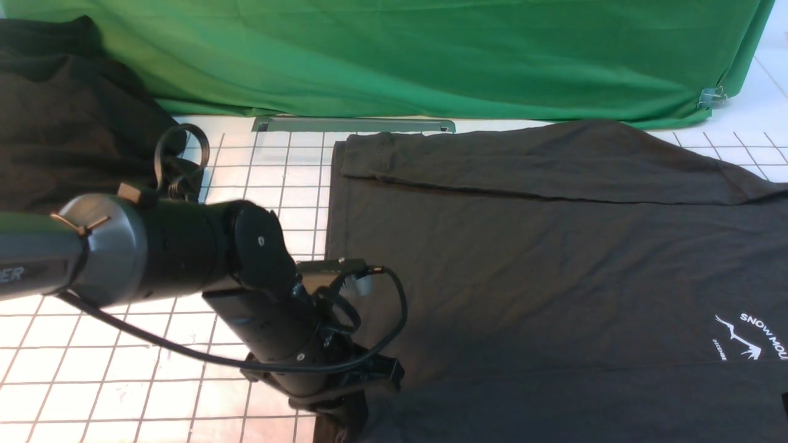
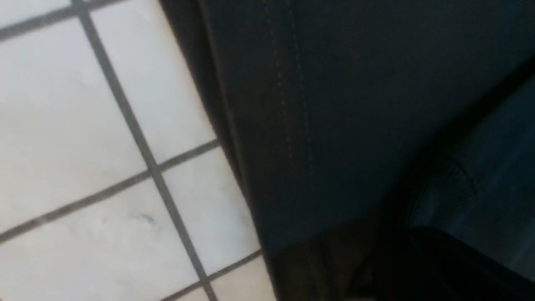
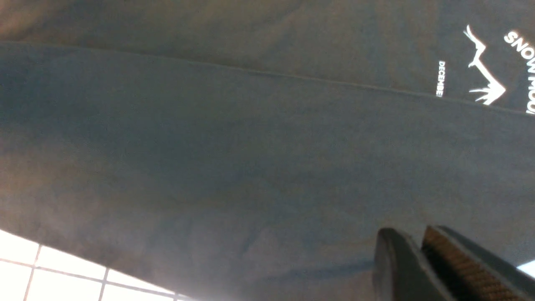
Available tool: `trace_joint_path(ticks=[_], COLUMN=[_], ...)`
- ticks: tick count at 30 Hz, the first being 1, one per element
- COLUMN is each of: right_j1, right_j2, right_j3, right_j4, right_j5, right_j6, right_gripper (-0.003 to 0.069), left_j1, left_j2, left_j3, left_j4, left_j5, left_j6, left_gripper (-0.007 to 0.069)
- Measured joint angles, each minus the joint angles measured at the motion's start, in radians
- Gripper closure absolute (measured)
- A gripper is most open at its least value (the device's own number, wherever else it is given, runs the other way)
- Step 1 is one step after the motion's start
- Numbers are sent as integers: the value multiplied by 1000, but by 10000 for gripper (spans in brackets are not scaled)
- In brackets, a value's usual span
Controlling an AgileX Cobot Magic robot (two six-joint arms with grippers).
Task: Fold a long-sleeved shirt over a white checkered tablecloth.
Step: 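Grasp the left edge of the dark T-shirt lying flat on the table, then fold the left side of the black T-shirt inward over its body, then grab the top left corner of the dark shirt with the left gripper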
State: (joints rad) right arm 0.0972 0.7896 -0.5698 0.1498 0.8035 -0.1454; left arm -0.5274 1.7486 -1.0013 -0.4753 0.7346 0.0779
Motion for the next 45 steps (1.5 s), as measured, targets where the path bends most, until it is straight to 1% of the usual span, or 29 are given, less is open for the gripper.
trace_joint_path(ticks=[3,6,7,9,14,15,16,22,24,27,30,32,36,37,39,41,42,43,45], right_j1=[0,0,0,0,0,0,0,0,0,0,0,0,0,0,0,0,0,0,0], right_j2=[0,0,0,0,0,0,0,0,0,0,0,0,0,0,0,0,0,0,0], right_j3=[0,0,0,0,0,0,0,0,0,0,0,0,0,0,0,0,0,0,0], right_j4=[0,0,0,0,0,0,0,0,0,0,0,0,0,0,0,0,0,0,0], right_j5=[-1,-1,-1,-1,-1,-1,-1,-2,-2,-2,-2,-2,-3,-3,-4,-4,-4,-4,-4], right_j6=[0,0,0,0,0,0,0,0,0,0,-1,-1,-1,-1,-1,-1,-1,-1,-1], right_gripper=[565,560,560,556,548,547,545,543,543,540,536,533,528,526,522,520,519,517,512], left_j1=[0,4,4,16,71,77,101,162,169,176,181,189,230,245,270,298,301,314,323], left_j2=[-22,-37,-37,-24,78,89,132,317,365,443,476,484,484,486,494,526,526,564,605], left_j3=[-52,-220,-231,-368,-647,-655,-717,-841,-865,-896,-918,-940,-1013,-1027,-1042,-1049,-1049,-1050,-1050], left_j4=[5,32,34,72,134,134,140,152,155,156,165,175,166,144,87,-24,-24,-103,-164], left_j5=[26,106,106,172,273,278,287,282,266,234,208,184,123,105,85,70,70,69,70], left_j6=[-9,-56,-59,-104,-161,-161,-178,-222,-234,-266,-288,-292,-296,-298,-299,-300,-300,-302,-303], left_gripper=[610,610,610,610,610,610,610,610,610,589,531,472,319,284,244,198,196,184,181])
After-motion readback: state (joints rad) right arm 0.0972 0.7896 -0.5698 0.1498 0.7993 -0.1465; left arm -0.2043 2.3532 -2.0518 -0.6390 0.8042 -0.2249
